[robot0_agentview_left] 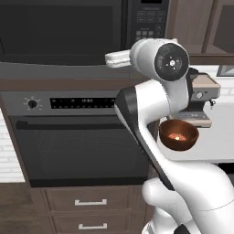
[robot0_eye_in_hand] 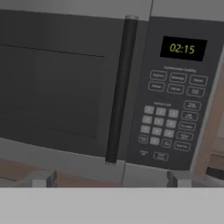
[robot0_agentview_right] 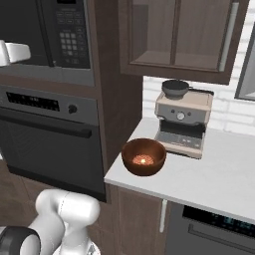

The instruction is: Open the microwave, place the bowl with waffle inside the microwave, then close the microwave door and turn it on.

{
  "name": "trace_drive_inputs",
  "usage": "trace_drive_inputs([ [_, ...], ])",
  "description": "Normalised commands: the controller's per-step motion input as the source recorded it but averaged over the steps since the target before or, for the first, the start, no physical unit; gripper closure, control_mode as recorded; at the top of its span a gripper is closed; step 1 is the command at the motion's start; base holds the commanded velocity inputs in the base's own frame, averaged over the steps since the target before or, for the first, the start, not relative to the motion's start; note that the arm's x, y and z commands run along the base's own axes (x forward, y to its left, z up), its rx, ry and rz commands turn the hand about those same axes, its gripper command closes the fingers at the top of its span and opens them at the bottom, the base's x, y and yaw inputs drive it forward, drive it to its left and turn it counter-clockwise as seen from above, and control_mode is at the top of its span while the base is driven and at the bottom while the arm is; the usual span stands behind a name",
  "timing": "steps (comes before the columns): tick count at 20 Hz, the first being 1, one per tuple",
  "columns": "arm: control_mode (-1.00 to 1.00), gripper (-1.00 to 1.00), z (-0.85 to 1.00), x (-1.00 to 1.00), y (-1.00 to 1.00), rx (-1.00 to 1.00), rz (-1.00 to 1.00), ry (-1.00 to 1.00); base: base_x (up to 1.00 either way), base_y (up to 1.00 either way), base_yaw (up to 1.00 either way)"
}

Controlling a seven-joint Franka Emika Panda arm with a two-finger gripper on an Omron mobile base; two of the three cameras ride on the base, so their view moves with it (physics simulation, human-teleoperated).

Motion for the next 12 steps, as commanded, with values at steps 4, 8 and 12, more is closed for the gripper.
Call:
trace_drive_inputs([
  [4, -1.0, -1.0, 0.05, 0.06, 0.0, 0.0, 0.0, 0.0, 0.0, 0.0, 0.0],
  [8, -1.0, -1.0, 0.0, 0.28, -0.1, 0.0, -0.02, 0.01, 0.0, 0.0, 0.0],
  [12, -1.0, -1.0, 0.0, 0.52, -0.07, 0.01, -0.03, 0.05, 0.0, 0.0, 0.0],
])
